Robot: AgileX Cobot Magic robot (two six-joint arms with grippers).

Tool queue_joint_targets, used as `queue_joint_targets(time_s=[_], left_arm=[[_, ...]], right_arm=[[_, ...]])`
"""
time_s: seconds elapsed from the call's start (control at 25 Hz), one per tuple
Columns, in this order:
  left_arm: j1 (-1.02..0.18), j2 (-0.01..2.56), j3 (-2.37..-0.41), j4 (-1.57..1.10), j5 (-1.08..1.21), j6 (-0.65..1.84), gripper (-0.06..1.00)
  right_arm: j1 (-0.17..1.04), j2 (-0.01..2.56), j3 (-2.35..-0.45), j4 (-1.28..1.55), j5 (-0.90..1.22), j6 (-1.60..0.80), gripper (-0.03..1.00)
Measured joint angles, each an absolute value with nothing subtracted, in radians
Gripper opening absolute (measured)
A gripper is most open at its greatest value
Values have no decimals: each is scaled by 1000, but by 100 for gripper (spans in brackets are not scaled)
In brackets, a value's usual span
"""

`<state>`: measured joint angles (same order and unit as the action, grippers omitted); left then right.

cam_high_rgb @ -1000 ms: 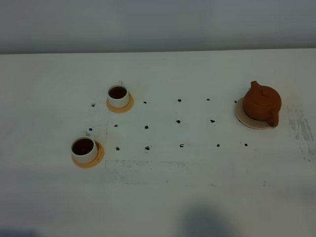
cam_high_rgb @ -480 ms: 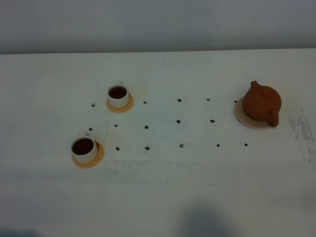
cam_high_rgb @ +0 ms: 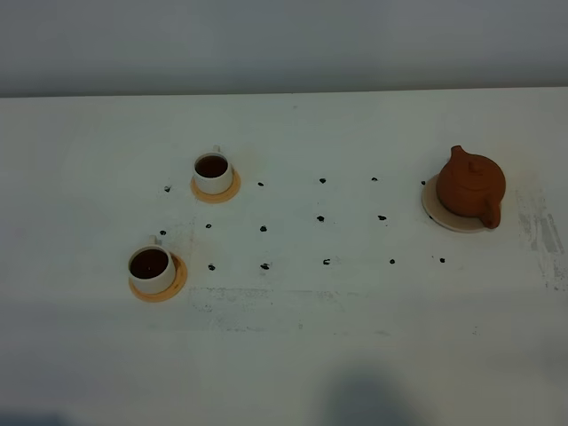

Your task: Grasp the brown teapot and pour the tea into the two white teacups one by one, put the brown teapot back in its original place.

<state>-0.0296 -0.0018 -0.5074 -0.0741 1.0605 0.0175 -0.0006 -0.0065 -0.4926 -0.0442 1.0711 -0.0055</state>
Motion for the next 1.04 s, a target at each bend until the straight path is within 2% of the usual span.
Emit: queue_joint_targets(time_s=[1.04], left_arm=[[-30,-2,-507,-74,1061,17,61]], right_arm=[[-1,-6,-493,-44,1071,-6,24]])
